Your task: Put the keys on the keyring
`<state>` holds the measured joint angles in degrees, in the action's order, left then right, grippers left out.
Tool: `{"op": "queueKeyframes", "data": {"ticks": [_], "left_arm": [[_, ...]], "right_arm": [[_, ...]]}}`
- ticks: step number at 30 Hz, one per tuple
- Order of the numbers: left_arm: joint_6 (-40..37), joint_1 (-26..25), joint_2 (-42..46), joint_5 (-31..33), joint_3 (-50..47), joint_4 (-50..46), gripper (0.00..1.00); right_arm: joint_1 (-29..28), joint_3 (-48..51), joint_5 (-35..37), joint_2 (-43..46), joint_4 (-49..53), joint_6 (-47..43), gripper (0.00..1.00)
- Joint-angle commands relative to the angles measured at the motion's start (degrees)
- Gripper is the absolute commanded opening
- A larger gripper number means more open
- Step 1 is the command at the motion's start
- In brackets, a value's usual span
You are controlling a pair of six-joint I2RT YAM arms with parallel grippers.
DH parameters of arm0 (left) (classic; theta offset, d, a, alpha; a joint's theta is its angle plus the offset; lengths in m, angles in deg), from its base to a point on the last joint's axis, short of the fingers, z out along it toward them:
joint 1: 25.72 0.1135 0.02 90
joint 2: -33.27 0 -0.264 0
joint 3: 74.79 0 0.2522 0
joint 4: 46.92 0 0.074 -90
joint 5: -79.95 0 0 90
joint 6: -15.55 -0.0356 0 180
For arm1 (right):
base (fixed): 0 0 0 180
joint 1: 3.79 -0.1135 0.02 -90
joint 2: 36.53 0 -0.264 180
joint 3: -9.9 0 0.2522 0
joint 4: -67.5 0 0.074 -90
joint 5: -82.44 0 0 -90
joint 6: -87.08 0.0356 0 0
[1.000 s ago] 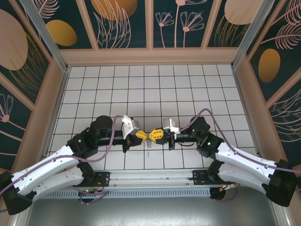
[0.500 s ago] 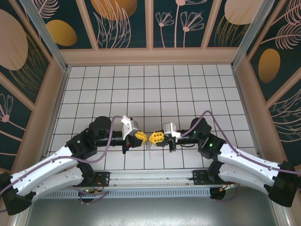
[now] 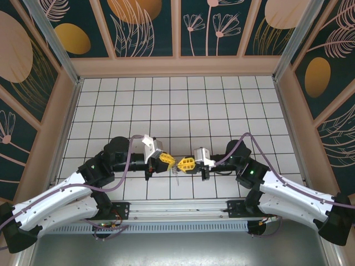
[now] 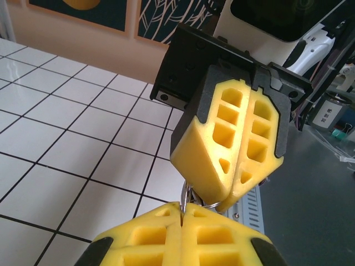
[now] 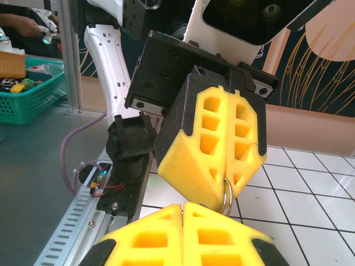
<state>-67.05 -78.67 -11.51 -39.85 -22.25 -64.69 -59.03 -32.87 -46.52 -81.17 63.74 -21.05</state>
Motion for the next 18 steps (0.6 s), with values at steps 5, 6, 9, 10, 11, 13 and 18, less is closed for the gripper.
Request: {"op": "queueKeyframes", "data": {"ticks": [5, 6, 9, 10, 11, 13, 18], "left_arm": [[0.8, 0.1, 1.7, 1.8, 0.2, 5.2, 0.00], [0.7, 0.1, 2.0, 1.9, 0.1, 5.3, 0.00], [0.4, 0.1, 2.4, 2.3, -0.4, 5.4, 0.00], [0.3, 0.2, 2.5, 2.3, -0.6, 5.5, 0.00], [0.1, 0.1, 2.7, 2.2, -0.8, 5.8, 0.00], [-0.3, 0.2, 2.8, 2.3, -1.3, 6.2, 0.00], [-1.5, 0.2, 2.8, 1.7, -2.6, 7.1, 0.00]], "right_arm": [[-1.3, 0.9, -0.2, 1.9, 0.0, 0.1, 0.00], [-1.3, 1.2, -0.1, 2.2, -0.2, 0.6, 0.04], [-1.3, 2.1, 0.3, 3.9, -0.6, 2.2, 0.19], [-1.3, 2.4, 0.6, 4.8, -0.6, 2.8, 0.23], [-1.3, 2.6, 0.8, 5.6, -0.7, 3.3, 0.25], [-1.3, 3.0, 1.6, 7.1, -1.1, 4.4, 0.29], [-1.2, 2.2, 7.0, 8.8, -2.1, 6.5, 0.30]]}}
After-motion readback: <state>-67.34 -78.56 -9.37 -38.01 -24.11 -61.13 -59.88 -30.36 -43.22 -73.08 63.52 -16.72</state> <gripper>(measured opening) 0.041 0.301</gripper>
